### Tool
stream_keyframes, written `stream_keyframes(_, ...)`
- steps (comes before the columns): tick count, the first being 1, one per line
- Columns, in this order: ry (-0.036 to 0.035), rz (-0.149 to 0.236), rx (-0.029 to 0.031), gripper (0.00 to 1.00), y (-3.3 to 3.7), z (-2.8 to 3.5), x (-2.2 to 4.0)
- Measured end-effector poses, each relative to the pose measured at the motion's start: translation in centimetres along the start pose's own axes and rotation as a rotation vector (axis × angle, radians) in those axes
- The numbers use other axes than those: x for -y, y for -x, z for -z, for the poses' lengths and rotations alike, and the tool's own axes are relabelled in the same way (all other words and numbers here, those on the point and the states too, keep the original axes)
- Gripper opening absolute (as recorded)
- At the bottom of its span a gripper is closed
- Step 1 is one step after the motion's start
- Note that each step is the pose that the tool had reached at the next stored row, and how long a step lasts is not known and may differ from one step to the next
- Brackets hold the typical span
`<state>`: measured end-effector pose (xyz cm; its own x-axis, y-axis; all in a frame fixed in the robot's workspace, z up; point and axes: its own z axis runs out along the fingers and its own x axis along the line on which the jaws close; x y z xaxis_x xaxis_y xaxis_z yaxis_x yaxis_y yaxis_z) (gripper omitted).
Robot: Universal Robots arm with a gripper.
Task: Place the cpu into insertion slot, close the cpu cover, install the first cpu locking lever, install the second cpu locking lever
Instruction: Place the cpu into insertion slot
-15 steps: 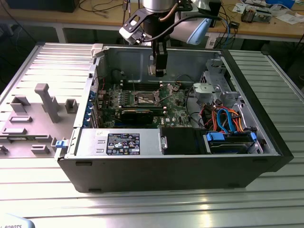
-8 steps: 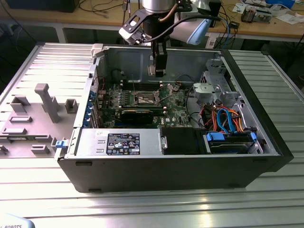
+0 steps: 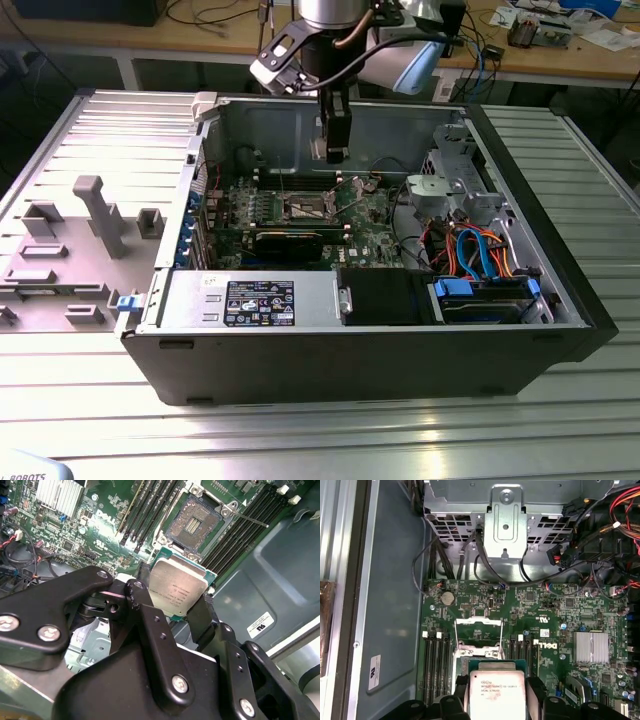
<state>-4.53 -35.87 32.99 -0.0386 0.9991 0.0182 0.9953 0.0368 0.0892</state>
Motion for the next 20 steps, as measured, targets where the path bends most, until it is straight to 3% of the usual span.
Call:
stream_keyframes(1, 0.0001, 0.0, -0.0002, 0.54, 0.0, -0.12, 0.01)
stream_keyframes(4, 0.0002, 0.0, -0.0003, 0.54, 0.02, -1.25, 0.18)
stream_keyframes(10, 0.0001, 0.0, -0.0001, 0.54, -0.13, -1.77, 0.45)
stream_keyframes(14, 0.0002, 0.0, -0.0003, 0.54, -0.59, -2.24, 0.97)
stream_keyframes(20, -0.0008, 0.0, -0.0004, 0.54, -1.33, -2.85, 1.04)
